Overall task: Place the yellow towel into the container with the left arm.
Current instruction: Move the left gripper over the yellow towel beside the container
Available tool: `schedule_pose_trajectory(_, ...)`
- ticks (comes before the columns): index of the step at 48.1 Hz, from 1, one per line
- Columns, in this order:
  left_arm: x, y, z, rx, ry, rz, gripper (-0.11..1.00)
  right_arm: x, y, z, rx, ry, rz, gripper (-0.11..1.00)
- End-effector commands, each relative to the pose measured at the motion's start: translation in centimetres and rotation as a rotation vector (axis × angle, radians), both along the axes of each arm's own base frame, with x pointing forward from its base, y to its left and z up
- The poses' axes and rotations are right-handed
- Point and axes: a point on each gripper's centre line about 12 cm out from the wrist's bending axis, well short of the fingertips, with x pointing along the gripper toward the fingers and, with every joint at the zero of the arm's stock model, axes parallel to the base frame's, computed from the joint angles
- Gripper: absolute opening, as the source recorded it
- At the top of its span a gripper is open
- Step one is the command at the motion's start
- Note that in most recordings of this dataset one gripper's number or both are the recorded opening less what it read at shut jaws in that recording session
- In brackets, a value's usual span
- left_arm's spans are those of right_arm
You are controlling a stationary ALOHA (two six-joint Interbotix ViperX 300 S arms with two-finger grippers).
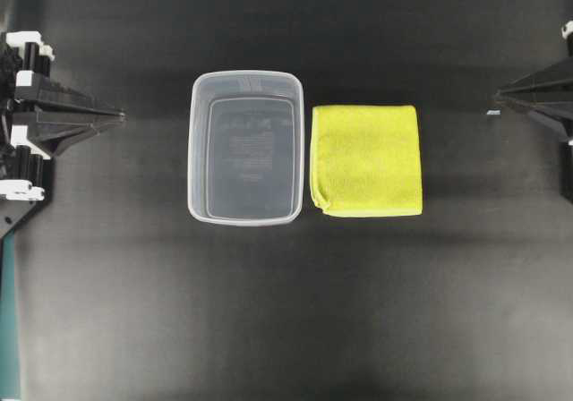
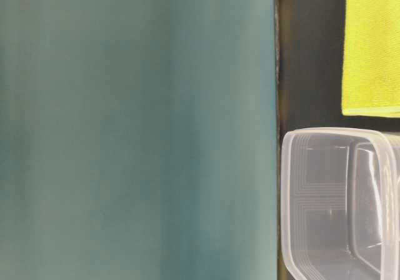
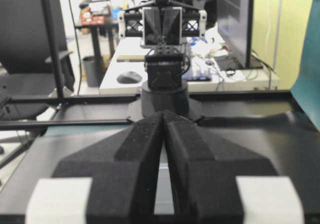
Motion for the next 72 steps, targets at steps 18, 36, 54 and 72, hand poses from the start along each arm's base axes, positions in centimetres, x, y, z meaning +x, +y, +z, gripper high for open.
schedule_pose_trajectory(18,9.7,1.1,3.9,0.017,0.322,0.037,0.00,-1.1,-0.2,-0.4,0.029,0.124,-0.012,-0.01)
schedule_pose_trajectory(36,19.7,1.6,3.3,0.028,0.574,0.043,0.00,-2.8,-0.2,-0.7,0.029,0.165,-0.011,0.06)
schedule_pose_trajectory(54,26.1,1.6,1.0,0.022,0.778,0.042,0.16,-3.5,-0.3,-0.9,0.067,0.169,-0.018,0.76)
schedule_pose_trajectory(72,31.8,2.1,-6.3,0.022,0.970,0.046,0.91,-4.6,-0.3,0.5,0.053,0.090,-0.016,0.74)
